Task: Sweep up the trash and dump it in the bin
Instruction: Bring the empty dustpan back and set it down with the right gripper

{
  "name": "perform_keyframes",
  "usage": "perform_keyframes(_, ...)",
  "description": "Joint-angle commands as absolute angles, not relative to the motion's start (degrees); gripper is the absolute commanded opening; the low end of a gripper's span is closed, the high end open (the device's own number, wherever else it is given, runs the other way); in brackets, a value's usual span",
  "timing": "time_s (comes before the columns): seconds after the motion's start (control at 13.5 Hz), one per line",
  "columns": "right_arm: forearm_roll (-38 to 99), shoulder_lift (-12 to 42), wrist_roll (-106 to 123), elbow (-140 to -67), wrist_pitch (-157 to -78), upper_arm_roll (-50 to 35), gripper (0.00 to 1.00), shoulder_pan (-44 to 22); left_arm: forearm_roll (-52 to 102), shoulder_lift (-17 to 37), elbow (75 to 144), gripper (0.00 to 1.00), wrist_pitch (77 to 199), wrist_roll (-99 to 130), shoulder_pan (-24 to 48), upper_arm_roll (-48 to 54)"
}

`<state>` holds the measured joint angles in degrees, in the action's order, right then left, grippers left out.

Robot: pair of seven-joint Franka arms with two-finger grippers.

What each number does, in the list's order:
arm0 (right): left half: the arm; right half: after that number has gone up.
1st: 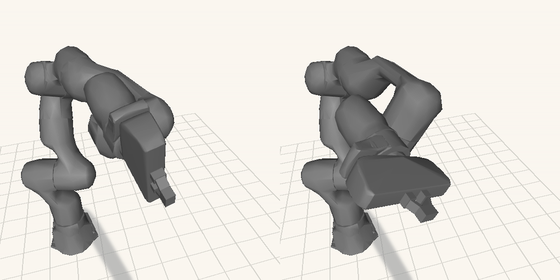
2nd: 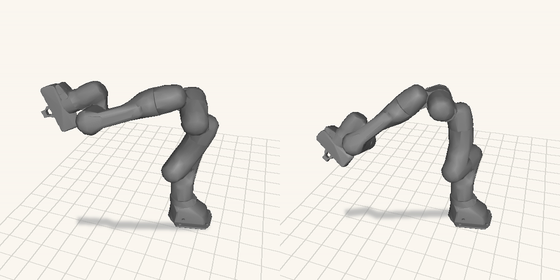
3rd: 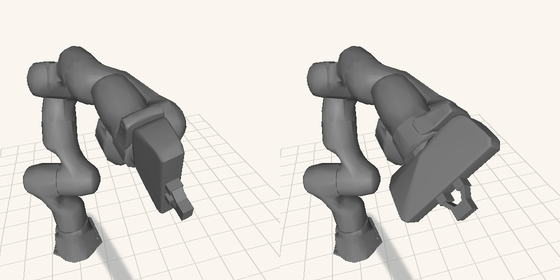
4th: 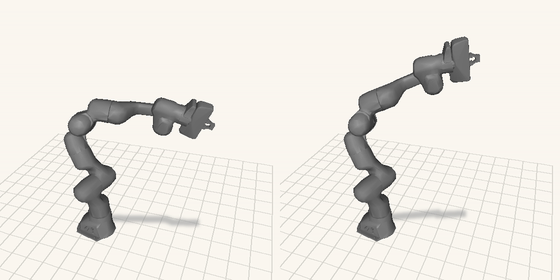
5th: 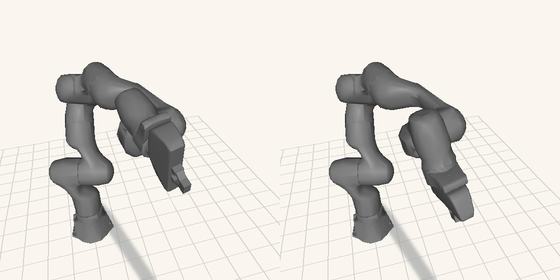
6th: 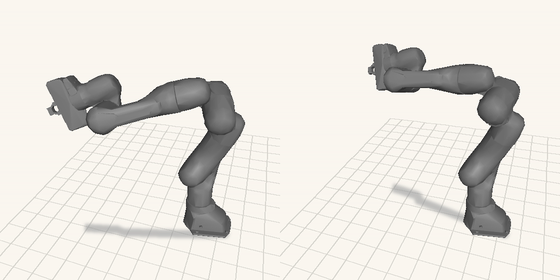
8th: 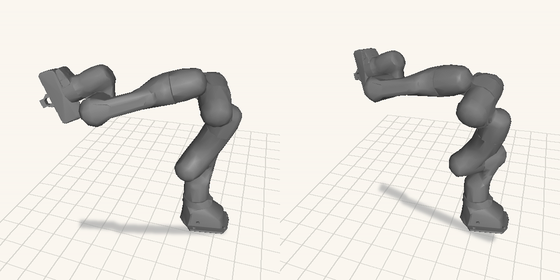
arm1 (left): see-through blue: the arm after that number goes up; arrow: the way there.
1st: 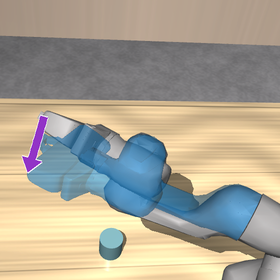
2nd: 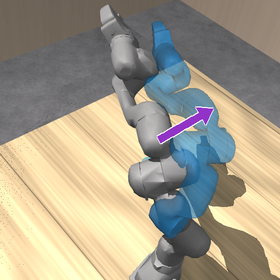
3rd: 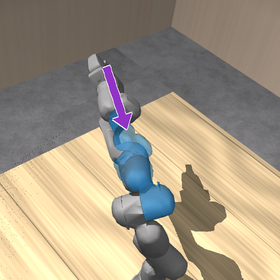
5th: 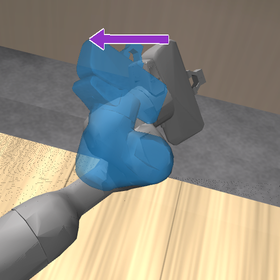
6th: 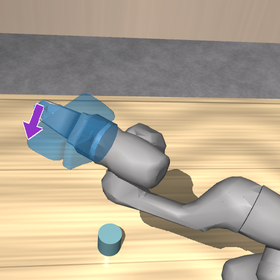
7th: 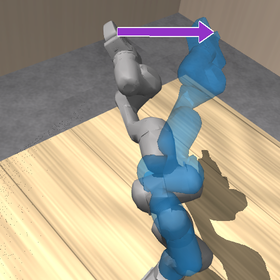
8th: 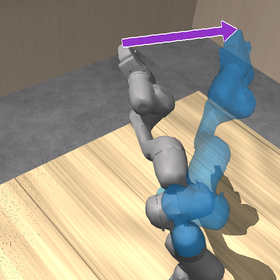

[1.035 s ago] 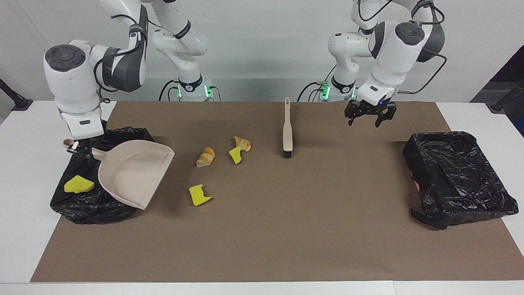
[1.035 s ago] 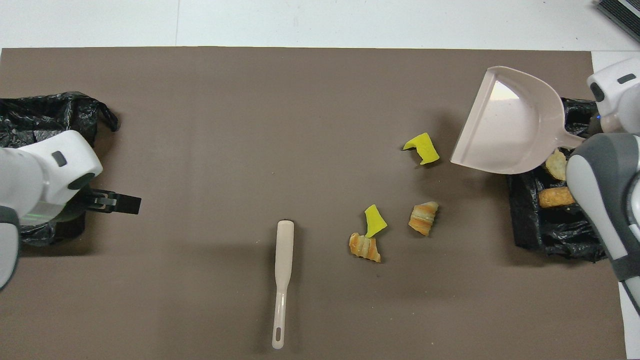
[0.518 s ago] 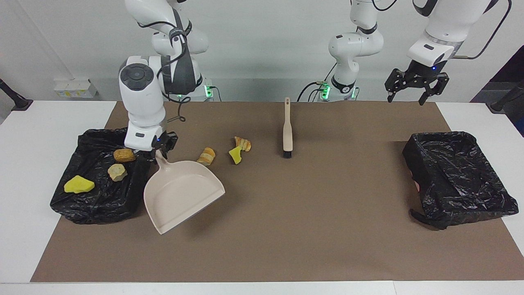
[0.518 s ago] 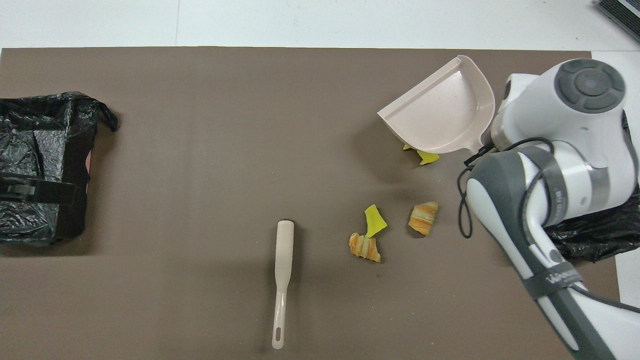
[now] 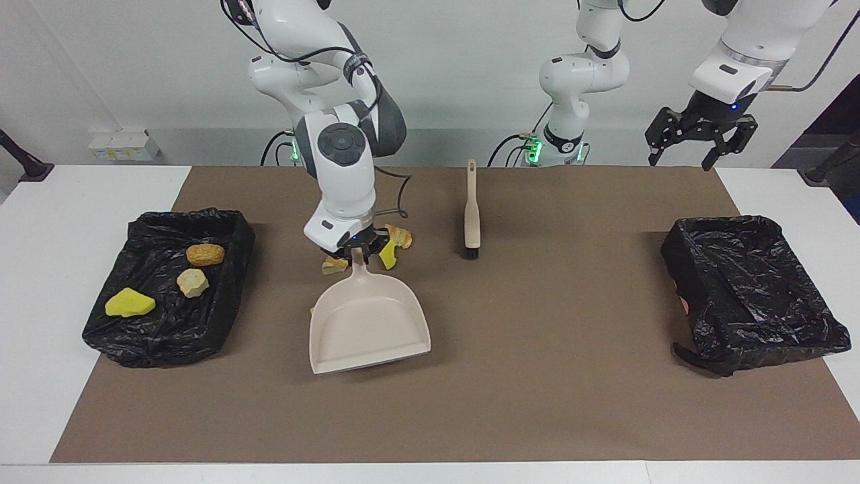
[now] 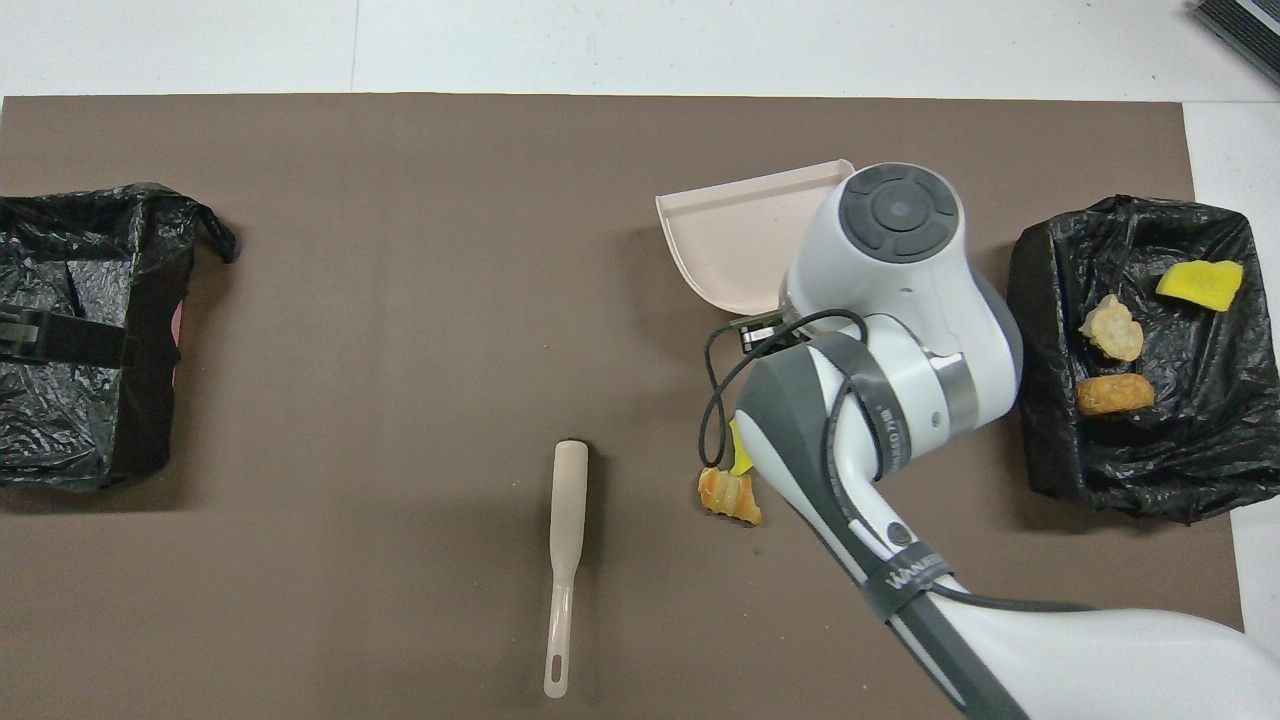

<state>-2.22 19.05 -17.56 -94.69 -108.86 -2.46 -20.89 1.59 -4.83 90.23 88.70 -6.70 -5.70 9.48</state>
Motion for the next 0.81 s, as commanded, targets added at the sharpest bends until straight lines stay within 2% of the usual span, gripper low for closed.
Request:
perform_keyframes(0.0, 1.05, 27.48, -27.99, -86.43, -109.68, -2.11, 0.00, -24.94, 1.32, -4.75, 89.65, 1.00, 88.42, -7.12, -6.68, 10.20)
perform_keyframes(0.15, 1.23, 34.07, -35.92, -78.70, -110.21, -2.11, 0.00, -27.76, 1.32, -4.83, 90.09, 1.00, 88.16, -7.47, -6.68, 10.20)
perform_keyframes(0.3, 2.28, 37.78, -38.13, -74.29, -110.91, -3.33, 0.00, -28.65, 1.41, -4.75, 90.18, 1.00, 88.59, -7.38, -6.59, 10.11)
perform_keyframes(0.52, 2.46, 39.90, -38.58, -72.86, -114.08, -3.34, 0.00, -30.76, 1.41, -4.75, 90.26, 1.00, 88.42, -7.38, -6.68, 10.11)
perform_keyframes(0.59, 2.98, 39.90, -38.58, -73.12, -114.52, -3.34, 0.44, -30.24, 1.41, -4.75, 90.26, 1.00, 88.42, -7.38, -6.59, 10.11)
perform_keyframes(0.67, 4.21, 39.64, -38.32, -73.65, -116.26, -3.34, 0.99, -30.06, 1.41, -4.75, 90.26, 1.00, 88.50, -7.38, -6.68, 10.11)
perform_keyframes(0.74, 3.61, 38.86, -37.62, -74.52, -117.41, -3.34, 1.00, -30.32, 1.49, -4.49, 90.18, 1.00, 88.77, -7.21, -6.59, 10.11)
